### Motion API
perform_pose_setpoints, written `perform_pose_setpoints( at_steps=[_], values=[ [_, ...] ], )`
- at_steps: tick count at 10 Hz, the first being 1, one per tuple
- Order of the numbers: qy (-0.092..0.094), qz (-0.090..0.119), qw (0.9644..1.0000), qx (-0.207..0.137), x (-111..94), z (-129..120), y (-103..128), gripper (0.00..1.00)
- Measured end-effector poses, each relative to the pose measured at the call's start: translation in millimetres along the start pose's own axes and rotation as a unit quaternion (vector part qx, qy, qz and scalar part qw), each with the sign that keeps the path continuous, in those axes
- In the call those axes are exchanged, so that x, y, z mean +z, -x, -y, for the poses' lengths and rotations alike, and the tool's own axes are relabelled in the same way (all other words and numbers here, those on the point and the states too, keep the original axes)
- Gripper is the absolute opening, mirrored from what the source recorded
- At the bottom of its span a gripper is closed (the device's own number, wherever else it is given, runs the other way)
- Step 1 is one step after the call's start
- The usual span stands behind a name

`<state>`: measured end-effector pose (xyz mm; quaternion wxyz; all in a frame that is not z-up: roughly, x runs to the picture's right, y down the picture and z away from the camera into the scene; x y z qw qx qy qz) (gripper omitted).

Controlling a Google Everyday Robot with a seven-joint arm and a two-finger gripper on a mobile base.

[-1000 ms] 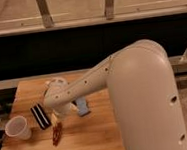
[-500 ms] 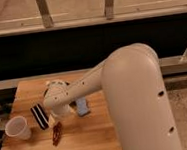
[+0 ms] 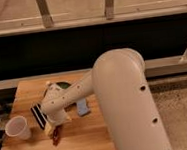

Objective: Place the pepper in the ceramic cup

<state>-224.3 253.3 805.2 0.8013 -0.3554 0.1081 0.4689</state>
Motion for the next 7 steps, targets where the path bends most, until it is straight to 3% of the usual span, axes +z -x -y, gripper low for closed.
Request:
perform_pose_setpoints(
  at_steps=[7],
  values=[
    [-0.030, 0.019, 0.9993, 0.013, -13, -3, 0, 0.06]
  ],
)
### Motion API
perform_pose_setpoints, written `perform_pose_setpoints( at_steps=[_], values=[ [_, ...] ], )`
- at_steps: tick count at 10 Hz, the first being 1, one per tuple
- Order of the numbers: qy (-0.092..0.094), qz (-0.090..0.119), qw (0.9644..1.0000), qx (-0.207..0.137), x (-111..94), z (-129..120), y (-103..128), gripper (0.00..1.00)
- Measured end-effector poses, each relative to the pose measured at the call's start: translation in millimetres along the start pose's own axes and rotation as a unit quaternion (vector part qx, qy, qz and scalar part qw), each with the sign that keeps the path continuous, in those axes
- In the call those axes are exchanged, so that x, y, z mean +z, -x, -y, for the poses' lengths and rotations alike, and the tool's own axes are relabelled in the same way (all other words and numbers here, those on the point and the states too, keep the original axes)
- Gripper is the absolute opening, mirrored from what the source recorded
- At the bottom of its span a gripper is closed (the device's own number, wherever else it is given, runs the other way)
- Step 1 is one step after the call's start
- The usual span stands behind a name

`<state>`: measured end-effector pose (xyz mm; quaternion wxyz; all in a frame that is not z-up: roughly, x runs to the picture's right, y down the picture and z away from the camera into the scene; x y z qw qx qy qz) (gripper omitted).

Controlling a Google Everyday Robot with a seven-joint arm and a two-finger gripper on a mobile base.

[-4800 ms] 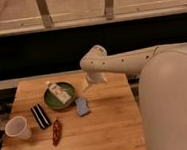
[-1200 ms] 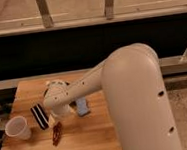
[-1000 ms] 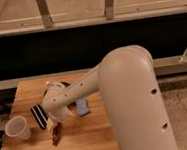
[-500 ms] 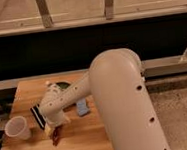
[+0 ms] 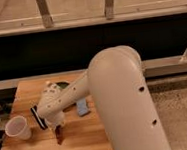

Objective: Place the pepper in the ceramic cup

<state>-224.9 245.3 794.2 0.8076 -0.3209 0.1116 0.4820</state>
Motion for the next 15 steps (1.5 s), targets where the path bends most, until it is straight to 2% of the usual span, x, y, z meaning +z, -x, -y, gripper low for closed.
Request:
perform_pose_setpoints(
  at_steps=[1, 3, 5, 8, 11, 13, 15],
  values=[
    [0.000, 0.004, 1.0000, 0.006, -1, 5, 1, 0.01],
    [0.005, 0.011, 0.9997, 0.023, -1, 21, 2, 0.00],
    [0.007, 0.030, 0.9986, 0.044, -9, 47, 6, 0.00],
    [-0.004, 0.080, 0.9953, 0.054, -50, 80, 19, 0.00],
    [-0.013, 0.133, 0.9904, 0.037, -96, 85, 34, 0.00],
    [-0.017, 0.162, 0.9866, 0.010, -117, 72, 48, 0.00],
    [-0.022, 0.177, 0.9838, -0.023, -132, 53, 66, 0.00]
  ],
)
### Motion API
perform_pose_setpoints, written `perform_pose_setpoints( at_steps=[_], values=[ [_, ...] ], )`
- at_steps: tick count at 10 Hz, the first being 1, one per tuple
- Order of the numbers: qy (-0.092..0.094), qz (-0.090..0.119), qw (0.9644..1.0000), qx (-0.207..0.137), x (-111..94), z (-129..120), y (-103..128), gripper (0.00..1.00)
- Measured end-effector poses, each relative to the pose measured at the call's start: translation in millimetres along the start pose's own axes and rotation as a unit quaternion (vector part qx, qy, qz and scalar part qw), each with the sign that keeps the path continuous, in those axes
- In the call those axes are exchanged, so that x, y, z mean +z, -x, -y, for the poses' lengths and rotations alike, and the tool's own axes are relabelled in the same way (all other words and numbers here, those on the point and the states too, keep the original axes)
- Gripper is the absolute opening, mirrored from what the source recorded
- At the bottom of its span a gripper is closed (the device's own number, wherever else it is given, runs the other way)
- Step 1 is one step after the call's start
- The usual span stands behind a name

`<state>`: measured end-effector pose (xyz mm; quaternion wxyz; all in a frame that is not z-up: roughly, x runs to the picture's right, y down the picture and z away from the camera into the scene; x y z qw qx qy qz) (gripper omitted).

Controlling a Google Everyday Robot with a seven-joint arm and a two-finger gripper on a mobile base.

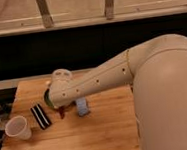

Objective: Place the pepper in the ceramic cup

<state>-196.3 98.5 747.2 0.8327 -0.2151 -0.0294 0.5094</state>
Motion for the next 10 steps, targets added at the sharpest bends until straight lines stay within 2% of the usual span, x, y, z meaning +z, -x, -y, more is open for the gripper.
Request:
perform_pose_setpoints(
  at_steps=[3, 5, 8, 10],
  values=[
    [0.002, 0.015, 0.9986, -0.051, -9, -26, 34, 0.00],
    [0.007, 0.025, 0.9962, -0.083, -13, -50, 54, 0.00],
    [0.020, 0.035, 0.9936, -0.106, -17, -68, 60, 0.00],
    [0.030, 0.043, 0.9902, -0.130, -20, -90, 56, 0.00]
  ],
)
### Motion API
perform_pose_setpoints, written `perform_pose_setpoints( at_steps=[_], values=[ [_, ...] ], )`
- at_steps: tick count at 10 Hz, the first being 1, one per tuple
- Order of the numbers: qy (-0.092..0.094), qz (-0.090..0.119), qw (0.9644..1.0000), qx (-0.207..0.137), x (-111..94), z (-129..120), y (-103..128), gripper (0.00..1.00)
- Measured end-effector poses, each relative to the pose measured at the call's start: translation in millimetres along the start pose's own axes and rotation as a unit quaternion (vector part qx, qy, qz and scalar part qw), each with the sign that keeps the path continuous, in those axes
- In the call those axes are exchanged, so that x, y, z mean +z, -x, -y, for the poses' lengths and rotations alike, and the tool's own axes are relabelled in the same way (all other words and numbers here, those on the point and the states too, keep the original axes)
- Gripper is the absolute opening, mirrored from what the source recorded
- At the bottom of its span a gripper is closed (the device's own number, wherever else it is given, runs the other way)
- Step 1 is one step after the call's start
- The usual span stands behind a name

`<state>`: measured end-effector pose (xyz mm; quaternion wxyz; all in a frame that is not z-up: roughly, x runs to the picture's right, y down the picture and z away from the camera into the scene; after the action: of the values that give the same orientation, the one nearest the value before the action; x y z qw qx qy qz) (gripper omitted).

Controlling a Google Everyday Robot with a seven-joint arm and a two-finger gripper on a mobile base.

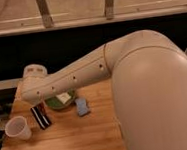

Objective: Place the pepper in the ceramic cup

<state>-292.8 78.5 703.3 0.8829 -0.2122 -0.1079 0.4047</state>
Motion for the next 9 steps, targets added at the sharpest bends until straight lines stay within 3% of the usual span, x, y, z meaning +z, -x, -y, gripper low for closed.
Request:
perform_pose_setpoints(
  at_steps=[5, 9],
  values=[
    [0.024, 0.017, 0.9988, -0.039, -4, -47, -3, 0.00],
    [0.022, 0.026, 0.9971, -0.068, -10, -65, 23, 0.00]
  ],
)
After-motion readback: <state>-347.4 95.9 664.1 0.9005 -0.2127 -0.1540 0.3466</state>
